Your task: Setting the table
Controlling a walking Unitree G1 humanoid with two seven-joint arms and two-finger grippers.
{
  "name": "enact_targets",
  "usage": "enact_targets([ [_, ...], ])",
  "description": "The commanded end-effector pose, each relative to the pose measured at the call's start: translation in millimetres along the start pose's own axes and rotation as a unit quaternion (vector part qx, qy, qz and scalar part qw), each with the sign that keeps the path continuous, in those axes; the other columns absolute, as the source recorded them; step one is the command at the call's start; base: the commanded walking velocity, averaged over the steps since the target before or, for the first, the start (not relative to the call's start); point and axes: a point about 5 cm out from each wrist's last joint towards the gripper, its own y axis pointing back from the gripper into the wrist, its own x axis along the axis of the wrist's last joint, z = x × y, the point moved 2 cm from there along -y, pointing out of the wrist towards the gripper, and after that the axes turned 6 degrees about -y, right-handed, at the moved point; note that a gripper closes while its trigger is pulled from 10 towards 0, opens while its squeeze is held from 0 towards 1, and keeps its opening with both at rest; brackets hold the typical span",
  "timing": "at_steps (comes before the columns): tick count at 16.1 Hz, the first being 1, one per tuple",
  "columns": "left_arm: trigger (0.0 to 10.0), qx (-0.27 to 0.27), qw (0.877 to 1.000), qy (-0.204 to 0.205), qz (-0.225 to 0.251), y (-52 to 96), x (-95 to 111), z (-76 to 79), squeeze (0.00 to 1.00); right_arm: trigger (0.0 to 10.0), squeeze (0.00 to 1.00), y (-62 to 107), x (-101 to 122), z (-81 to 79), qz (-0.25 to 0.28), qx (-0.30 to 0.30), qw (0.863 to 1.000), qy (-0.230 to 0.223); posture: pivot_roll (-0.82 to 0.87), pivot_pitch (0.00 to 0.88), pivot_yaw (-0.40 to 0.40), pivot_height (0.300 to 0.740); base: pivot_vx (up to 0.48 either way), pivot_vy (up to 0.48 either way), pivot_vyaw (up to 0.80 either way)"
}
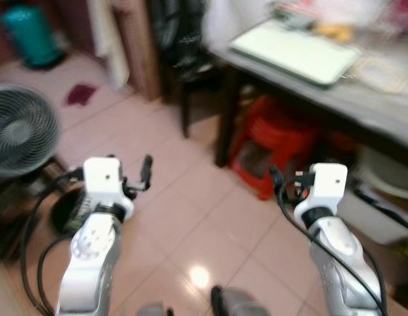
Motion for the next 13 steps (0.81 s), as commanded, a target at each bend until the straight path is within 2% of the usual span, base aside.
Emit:
enact_targets([
  [1,10.0,-0.001,1.0,-0.012,0.014,-0.4,-2,-1.4,0.0,10.0,0.0,-0.8,-4,-7.9,0.004,0.022,1.0,0.012,0.0,0.026,0.03,0.74,0.0,0.0,-0.8],
  [4,10.0,0.009,0.999,-0.029,0.029,-10.3,-3,1.5,0.0,10.0,0.0,-11.5,-6,-14.2,0.02,0.036,0.998,0.045,0.0,0.0,0.049,0.74,0.0,0.0,-0.8],
  [6,10.0,0.01,0.998,-0.037,0.044,-13.0,7,6.3,0.0,10.0,0.0,-15.7,0,-8.6,0.032,0.026,0.997,0.061,0.0,0.0,0.053,0.74,0.0,0.0,-0.8],
  [7,10.0,0.002,0.999,-0.032,0.041,-10.5,8,9.3,0.0,10.0,0.0,-13.0,0,-4.2,0.032,0.019,0.997,0.063,0.0,0.002,0.048,0.74,0.0,0.0,-0.8],
  [9,10.0,-0.024,0.999,-0.016,0.021,-4.2,-5,16.1,0.0,10.0,0.0,-4.2,-12,1.5,0.013,0.01,0.998,0.061,0.01,0.008,0.038,0.74,0.0,0.0,-0.8],
  [13,10.0,-0.034,0.999,-0.022,0.004,1.2,-16,18.6,0.0,10.0,0.0,2.7,-20,-5.1,0.009,0.013,0.999,0.052,0.0,0.009,0.042,0.74,0.0,0.0,-0.8],
])
